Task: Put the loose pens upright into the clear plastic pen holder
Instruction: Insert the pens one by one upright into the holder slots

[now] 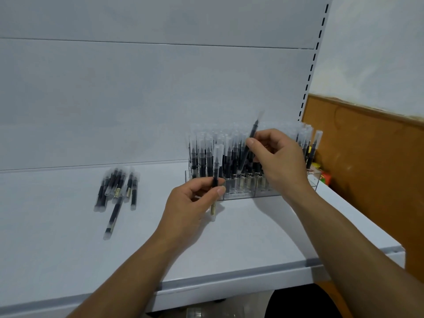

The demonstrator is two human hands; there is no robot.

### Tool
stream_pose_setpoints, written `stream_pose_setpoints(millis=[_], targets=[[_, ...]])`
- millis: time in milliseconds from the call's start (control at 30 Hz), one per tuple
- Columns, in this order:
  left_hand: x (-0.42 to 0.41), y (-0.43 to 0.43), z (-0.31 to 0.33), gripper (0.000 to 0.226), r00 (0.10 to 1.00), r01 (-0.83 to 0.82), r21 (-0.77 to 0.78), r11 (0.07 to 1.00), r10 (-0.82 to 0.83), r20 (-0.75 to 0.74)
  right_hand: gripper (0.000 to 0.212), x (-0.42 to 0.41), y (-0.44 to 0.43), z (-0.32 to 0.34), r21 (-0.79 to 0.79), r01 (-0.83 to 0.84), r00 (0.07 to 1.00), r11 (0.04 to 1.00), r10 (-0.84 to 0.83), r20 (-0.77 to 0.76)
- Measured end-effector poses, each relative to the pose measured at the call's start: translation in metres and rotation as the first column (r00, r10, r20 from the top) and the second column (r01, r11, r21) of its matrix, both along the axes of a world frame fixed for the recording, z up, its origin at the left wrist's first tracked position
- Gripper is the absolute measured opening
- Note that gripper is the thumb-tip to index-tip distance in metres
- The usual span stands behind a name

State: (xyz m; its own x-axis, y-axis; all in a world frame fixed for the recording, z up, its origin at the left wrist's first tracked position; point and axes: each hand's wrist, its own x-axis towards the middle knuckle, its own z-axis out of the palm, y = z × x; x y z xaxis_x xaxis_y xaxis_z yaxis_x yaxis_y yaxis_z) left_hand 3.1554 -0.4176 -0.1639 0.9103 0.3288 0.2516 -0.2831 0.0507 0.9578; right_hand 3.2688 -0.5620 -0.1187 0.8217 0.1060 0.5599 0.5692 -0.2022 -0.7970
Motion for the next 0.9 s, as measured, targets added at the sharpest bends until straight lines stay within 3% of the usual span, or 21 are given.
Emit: stream_pose_setpoints(millis=[267,367,467,567,667,800,900], targets=[[0.002,0.002,-0.003,0.016,1.0,-0.02,0.067,0.998,0.02,0.0,0.018,0.005,0.005,-0.014,-0.388,0.004,0.999,0.922,-0.024,-0.047],[0.003,0.003,-0.004,0.016,1.0,-0.029,0.096,0.995,0.028,0.008,0.018,0.003,0.005,-0.017,-0.458,0.005,0.997,0.889,-0.039,-0.064],[0.004,0.004,-0.006,0.018,0.999,-0.043,0.148,0.988,0.043,0.005,0.012,-0.002,0.0,-0.02,-0.43,-0.008,0.997,0.903,-0.027,-0.075],[0.005,0.005,-0.008,0.02,0.998,-0.063,0.232,0.971,0.062,0.012,0.003,-0.016,-0.008,-0.027,-0.283,-0.008,0.999,0.959,-0.001,-0.034],[0.005,0.003,-0.009,0.019,0.996,-0.082,0.351,0.933,0.068,0.052,0.007,-0.034,-0.012,-0.032,-0.188,-0.222,0.974,0.957,0.21,-0.083],[0.004,0.0,-0.008,0.019,0.99,-0.112,0.583,0.805,0.036,0.14,0.008,-0.042,-0.008,-0.034,-0.22,-0.288,0.958,0.932,0.279,-0.073],[0.003,-0.001,-0.006,0.016,0.983,-0.155,0.689,0.708,0.04,0.18,0.009,-0.043,-0.01,-0.032,-0.118,-0.318,0.946,0.941,0.306,-0.11]])
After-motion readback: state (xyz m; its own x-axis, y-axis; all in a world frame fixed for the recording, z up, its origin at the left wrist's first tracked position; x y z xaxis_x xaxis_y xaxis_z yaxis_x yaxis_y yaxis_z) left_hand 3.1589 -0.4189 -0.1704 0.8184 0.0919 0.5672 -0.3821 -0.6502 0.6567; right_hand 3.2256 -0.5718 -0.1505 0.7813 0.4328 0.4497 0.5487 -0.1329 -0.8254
